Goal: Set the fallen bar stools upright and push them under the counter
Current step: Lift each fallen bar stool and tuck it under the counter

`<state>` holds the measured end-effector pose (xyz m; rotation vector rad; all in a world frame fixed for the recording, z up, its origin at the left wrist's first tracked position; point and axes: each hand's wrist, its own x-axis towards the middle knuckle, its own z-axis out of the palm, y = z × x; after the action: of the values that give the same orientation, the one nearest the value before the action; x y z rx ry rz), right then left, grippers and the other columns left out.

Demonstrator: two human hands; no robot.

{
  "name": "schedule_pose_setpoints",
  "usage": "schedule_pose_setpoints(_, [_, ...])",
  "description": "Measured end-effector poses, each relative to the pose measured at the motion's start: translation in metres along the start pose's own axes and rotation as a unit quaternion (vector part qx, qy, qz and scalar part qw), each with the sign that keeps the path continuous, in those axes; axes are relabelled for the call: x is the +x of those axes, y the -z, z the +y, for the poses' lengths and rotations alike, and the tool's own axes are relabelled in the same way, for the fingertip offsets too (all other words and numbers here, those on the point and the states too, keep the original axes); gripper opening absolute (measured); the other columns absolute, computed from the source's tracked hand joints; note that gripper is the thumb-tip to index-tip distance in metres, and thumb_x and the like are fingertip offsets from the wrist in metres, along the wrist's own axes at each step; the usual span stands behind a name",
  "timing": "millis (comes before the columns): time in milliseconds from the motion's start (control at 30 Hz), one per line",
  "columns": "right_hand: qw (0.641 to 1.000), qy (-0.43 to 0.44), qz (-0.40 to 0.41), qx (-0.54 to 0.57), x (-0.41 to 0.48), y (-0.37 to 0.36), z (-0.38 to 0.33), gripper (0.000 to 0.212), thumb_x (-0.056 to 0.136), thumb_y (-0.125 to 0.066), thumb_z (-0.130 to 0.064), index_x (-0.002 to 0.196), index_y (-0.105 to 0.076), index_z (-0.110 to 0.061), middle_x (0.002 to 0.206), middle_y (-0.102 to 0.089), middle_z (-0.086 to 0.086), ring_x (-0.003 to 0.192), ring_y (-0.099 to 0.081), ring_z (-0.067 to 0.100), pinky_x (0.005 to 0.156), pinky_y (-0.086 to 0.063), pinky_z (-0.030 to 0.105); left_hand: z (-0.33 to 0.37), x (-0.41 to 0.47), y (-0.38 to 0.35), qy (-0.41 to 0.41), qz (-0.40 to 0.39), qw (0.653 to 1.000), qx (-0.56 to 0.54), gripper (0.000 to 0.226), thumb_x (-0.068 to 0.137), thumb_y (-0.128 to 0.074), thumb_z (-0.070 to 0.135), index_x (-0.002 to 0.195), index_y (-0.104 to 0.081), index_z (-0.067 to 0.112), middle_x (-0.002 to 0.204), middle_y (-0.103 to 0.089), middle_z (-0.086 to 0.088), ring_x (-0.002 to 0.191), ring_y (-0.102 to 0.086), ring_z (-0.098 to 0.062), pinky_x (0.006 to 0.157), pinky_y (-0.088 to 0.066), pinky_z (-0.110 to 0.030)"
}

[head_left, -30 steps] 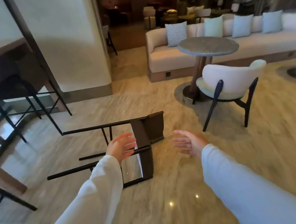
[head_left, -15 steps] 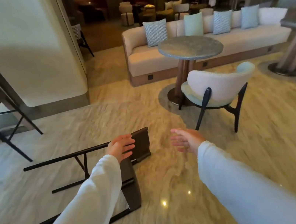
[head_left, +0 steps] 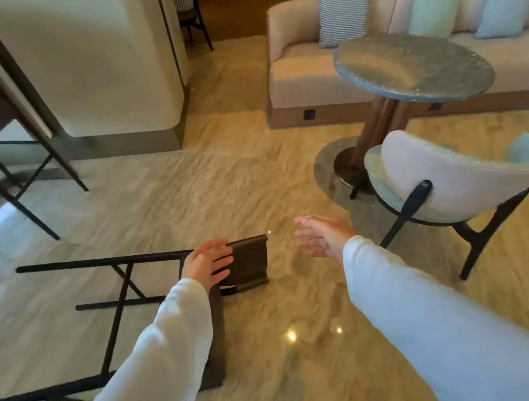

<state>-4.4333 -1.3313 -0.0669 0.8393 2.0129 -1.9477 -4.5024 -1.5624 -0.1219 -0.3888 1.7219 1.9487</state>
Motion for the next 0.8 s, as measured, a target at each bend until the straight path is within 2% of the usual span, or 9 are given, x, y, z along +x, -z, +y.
schedule_pose_setpoints(67, [1.0, -0.002, -0.016, -0.017, 0.027, 0.007, -0.011, 0.033, 0.095, -0.051, -0.03, 0.124, -0.059, -0.016, 0.118, -0.064, 0.006, 0.097, -0.063, 0.018, 0.088, -0.052, 0.036, -0.001, 0.017, -0.009, 0.005, 0.02, 1.0, -0.013, 0.02, 0.089, -0.054, 0.004, 0.092, -0.068, 0.018, 0.099, -0.068, -0.008, 0.101, -0.063, -0.025, 0.084, -0.051, -0.036])
schedule_pose_setpoints(167, [0.999, -0.004, -0.04, -0.036, 0.072, 0.012, -0.023, 0.031, 0.095, -0.052, -0.029, 0.122, -0.061, -0.017, 0.116, -0.065, 0.007, 0.1, -0.064, 0.02, 0.076, -0.052, 0.029, -0.003, 0.048, -0.018, 0.015, 0.049, 0.998, -0.025, 0.021, 0.089, -0.053, 0.005, 0.093, -0.068, 0.018, 0.101, -0.069, -0.008, 0.1, -0.064, -0.024, 0.084, -0.051, -0.036])
schedule_pose_setpoints(400, [0.99, -0.009, -0.09, -0.105, 0.186, 0.005, -0.04, 0.019, 0.093, -0.053, -0.029, 0.108, -0.064, -0.026, 0.113, -0.067, 0.003, 0.095, -0.066, 0.015, 0.082, -0.052, 0.031, -0.001, 0.128, -0.025, 0.051, 0.107, 0.991, -0.064, 0.02, 0.088, -0.054, 0.003, 0.09, -0.069, 0.017, 0.097, -0.069, -0.008, 0.099, -0.064, -0.025, 0.087, -0.051, -0.038])
schedule_pose_setpoints(600, [0.981, -0.033, -0.109, -0.156, 0.271, -0.009, -0.065, 0.016, 0.093, -0.054, -0.027, 0.104, -0.065, -0.025, 0.105, -0.067, 0.002, 0.094, -0.065, 0.017, 0.073, -0.051, 0.026, 0.019, 0.192, -0.032, 0.077, 0.142, 0.982, -0.094, 0.018, 0.091, -0.052, 0.004, 0.095, -0.066, 0.015, 0.103, -0.066, -0.011, 0.101, -0.062, -0.026, 0.093, -0.049, -0.04])
schedule_pose_setpoints(800, [0.958, -0.037, -0.152, -0.241, 0.33, -0.022, -0.07, 0.027, 0.092, -0.054, -0.024, 0.118, -0.061, -0.019, 0.108, -0.068, 0.005, 0.1, -0.065, 0.019, 0.075, -0.05, 0.027, 0.019, 0.227, -0.046, 0.097, 0.186, 0.968, -0.137, 0.02, 0.093, -0.051, 0.005, 0.105, -0.064, 0.012, 0.109, -0.066, -0.012, 0.106, -0.061, -0.026, 0.09, -0.05, -0.039])
